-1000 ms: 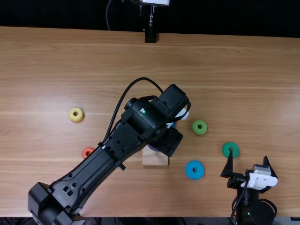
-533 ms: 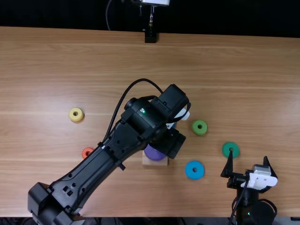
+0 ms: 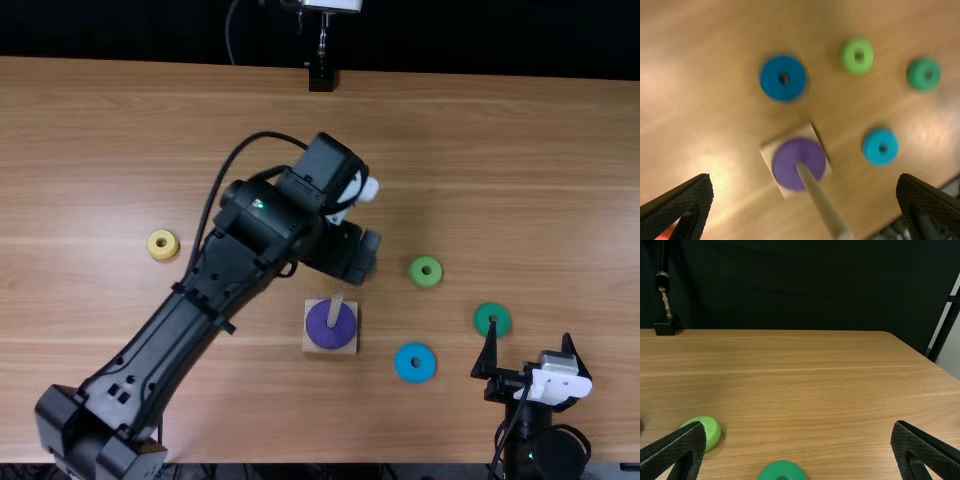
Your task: Build the Hanoi tower: stack the rings onto the peg from bottom to top in this color order: purple, dark blue, light blue, dark green, light green, yellow, orange.
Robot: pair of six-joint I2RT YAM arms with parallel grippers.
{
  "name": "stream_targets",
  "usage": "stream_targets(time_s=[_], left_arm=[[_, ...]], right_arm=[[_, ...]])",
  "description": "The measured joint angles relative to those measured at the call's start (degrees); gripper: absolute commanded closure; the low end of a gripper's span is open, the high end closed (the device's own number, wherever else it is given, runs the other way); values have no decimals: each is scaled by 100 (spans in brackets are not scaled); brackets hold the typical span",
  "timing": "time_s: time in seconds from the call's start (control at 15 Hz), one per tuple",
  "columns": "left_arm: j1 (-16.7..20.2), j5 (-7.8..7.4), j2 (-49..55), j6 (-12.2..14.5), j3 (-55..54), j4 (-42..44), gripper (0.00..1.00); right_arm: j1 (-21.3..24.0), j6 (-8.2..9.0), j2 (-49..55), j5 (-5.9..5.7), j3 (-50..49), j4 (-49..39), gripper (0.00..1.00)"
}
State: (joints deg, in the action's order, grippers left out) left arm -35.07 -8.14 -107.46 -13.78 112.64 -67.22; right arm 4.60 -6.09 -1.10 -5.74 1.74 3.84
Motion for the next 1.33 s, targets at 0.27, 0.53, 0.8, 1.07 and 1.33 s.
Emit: stream_targets(time_s=[0.27,0.53,0.8,1.07,1.33], left_arm=[[975,4,1416,-2,-623,820,0],[1718,24,3071,2,-2876,2391,0],[2592,144,5281,0,-5792,4323,0],[2782,498,7377,7,-8362,5300,0],[2920,957,9390,15,-10150,5641,0]], right_arm=[[0,-2,0,-4,0,2,0],[0,2,0,-4,0,2,0],[0,0,0,-4,0,2,0],[0,2,0,0,0,2,0],[0,2,0,-4,0,2,0]])
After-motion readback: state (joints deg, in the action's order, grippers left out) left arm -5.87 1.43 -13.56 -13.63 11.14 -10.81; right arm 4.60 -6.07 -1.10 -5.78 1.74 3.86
